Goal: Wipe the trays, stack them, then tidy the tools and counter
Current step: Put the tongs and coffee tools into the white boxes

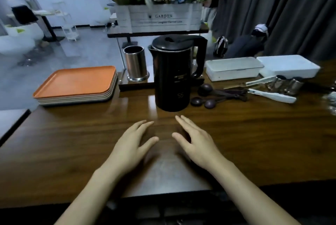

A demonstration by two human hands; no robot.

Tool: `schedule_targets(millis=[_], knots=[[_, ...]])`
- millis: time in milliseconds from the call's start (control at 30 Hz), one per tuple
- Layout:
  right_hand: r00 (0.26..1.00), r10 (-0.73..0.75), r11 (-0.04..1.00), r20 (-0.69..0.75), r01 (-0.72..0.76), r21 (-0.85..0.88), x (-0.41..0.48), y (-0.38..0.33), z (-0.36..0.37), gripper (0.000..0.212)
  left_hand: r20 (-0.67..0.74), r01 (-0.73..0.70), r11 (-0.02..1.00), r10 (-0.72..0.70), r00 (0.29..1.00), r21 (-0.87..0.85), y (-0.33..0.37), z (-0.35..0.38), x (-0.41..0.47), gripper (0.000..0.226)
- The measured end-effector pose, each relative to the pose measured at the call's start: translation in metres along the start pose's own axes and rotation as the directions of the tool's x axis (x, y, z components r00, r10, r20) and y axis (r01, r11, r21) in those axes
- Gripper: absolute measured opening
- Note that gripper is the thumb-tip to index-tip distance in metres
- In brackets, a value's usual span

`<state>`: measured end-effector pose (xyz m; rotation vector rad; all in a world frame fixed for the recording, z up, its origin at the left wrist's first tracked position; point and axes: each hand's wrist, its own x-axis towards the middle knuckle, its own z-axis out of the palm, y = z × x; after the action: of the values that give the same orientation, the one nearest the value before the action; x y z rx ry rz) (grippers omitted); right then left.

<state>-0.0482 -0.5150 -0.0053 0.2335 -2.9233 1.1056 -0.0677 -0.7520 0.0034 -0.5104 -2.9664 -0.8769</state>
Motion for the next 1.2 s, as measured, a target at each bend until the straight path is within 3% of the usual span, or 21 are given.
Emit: schedule_targets(millis=[367, 600, 933, 1200], knots=[[0.978, 0.177, 0.984, -0.111, -0.174, 0.036, -0.053, 0.074, -0.058, 0.057, 0.044, -0.173, 0.983, 0.176, 0.983, -0.052, 0.078, 0.064, 0.037, 0.060], [0.961, 0.220, 0.975, -0.168, -0.218, 0.029, -0.060, 0.127, -0.104, 0.055, 0.075, -0.203, 0.977, 0.208, 0.975, -0.059, 0.130, 0.100, 0.074, 0.059], [0.987, 0.098, 0.994, -0.127, -0.104, -0.042, 0.008, 0.226, -0.207, 0.058, -0.038, -0.108, 0.993, 0.106, 0.994, -0.048, 0.228, 0.158, 0.170, 0.060], [0.989, 0.031, 0.999, -0.145, -0.037, -0.038, 0.079, 0.269, -0.246, 0.058, -0.100, -0.039, 0.999, 0.040, 0.994, 0.003, 0.252, 0.171, 0.240, 0.061]])
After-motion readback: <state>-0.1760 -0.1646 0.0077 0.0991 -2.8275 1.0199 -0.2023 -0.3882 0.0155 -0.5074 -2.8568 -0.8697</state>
